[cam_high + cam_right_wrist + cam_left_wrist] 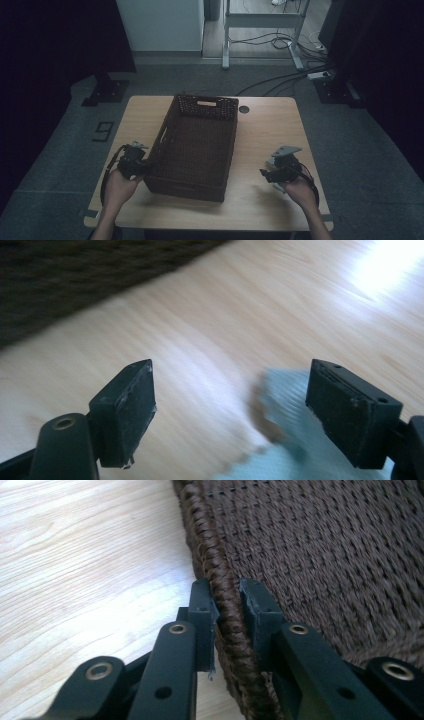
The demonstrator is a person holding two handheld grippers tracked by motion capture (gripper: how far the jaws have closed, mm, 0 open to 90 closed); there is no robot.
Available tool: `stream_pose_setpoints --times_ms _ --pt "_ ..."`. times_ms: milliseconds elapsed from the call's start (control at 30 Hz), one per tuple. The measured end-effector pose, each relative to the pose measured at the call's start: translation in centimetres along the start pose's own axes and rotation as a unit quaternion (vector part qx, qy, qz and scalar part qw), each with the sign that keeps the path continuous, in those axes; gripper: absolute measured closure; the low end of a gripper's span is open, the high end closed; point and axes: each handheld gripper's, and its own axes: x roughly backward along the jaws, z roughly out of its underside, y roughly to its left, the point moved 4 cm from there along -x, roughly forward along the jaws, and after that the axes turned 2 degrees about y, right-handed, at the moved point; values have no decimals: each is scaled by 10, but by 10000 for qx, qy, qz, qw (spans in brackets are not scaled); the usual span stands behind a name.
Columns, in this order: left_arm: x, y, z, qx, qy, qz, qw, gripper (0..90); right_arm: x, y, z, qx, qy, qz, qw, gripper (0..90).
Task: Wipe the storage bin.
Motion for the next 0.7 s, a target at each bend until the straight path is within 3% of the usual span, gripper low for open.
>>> stream_pose_setpoints --times_ms 133,167,233,400,567,700 --pt "1 14 1 127 -68 -61 9999 776 3 -12 5 -152 13 206 9997 191" --pt "1 24 2 223 -110 -97 9996 766 6 -22 9 -274 10 321 9991 190" --pt "1 32 2 275 -158 -154 9994 729 7 -28 12 -365 46 394 9985 187" --pt "-1 47 -1 344 -251 -375 9984 699 6 -50 29 -694 304 707 9946 187" --pt "-1 51 -4 373 -291 -547 9974 586 -2 -61 41 -868 455 598 9934 197" --pt "-2 55 -3 423 -369 -422 9975 520 -8 -61 42 -862 513 609 9931 307"
